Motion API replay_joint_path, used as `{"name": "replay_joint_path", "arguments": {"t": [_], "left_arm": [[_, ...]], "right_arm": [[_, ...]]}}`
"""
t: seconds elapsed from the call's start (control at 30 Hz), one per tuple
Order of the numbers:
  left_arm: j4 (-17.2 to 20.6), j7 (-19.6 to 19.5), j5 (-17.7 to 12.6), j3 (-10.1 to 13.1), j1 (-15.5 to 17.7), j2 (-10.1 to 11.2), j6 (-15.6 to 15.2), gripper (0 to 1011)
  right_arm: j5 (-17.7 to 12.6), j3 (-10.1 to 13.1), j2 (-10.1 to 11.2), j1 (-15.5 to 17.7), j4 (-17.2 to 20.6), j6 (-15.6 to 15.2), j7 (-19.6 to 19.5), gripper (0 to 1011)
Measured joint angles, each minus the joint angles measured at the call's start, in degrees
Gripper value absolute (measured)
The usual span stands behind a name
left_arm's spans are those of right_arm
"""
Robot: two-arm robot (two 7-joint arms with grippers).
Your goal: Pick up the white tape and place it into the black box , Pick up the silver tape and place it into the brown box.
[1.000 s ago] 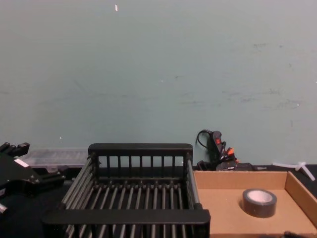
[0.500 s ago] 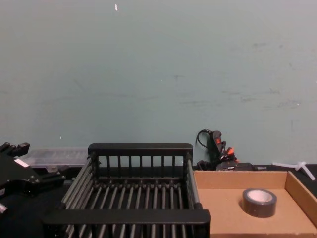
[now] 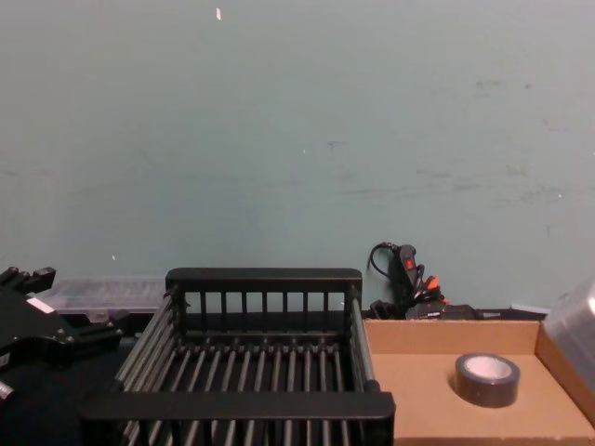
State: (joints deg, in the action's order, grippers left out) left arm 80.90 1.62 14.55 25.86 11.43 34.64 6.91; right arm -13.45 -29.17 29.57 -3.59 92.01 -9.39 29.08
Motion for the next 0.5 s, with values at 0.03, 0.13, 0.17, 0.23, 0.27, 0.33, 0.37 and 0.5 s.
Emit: {"name": "replay_joint_path", "arguments": {"t": [0.03, 0.13, 0.17, 0.23, 0.27, 0.33, 0.37, 0.5], "left_arm": [[0.00, 0.00, 0.00, 0.00, 0.00, 0.00, 0.00, 1001], [0.00, 0.00, 0.00, 0.00, 0.00, 0.00, 0.00, 1001], [0.00, 0.00, 0.00, 0.00, 0.00, 0.00, 0.00, 1001], [0.00, 0.00, 0.00, 0.00, 0.00, 0.00, 0.00, 1001], [0.00, 0.00, 0.00, 0.00, 0.00, 0.00, 0.00, 1001], [0.00, 0.00, 0.00, 0.00, 0.00, 0.00, 0.00, 1001], [0.00, 0.00, 0.00, 0.00, 0.00, 0.00, 0.00, 1001], [0.00, 0.00, 0.00, 0.00, 0.00, 0.00, 0.00, 1001]], "right_arm": [[0.00, -0.15, -0.17, -0.23, -0.28, -0.24, 0.04, 1002], [0.00, -0.36, -0.41, -0.58, -0.73, -0.72, 0.08, 1002], [0.00, -0.40, -0.46, -0.65, -0.82, -0.84, 0.08, 1002], [-0.07, -0.48, -0.59, -0.82, -1.05, -1.22, 0.08, 1002], [-0.10, -0.51, -0.65, -0.88, -1.12, -1.36, 0.08, 1002], [-0.25, -0.53, -0.76, -0.98, -1.26, -1.77, 0.02, 1002], [-0.30, -0.53, -0.80, -1.02, -1.32, -1.90, 0.00, 1003], [-0.43, -0.58, -0.99, -1.21, -1.61, -2.38, -0.18, 1002]]}}
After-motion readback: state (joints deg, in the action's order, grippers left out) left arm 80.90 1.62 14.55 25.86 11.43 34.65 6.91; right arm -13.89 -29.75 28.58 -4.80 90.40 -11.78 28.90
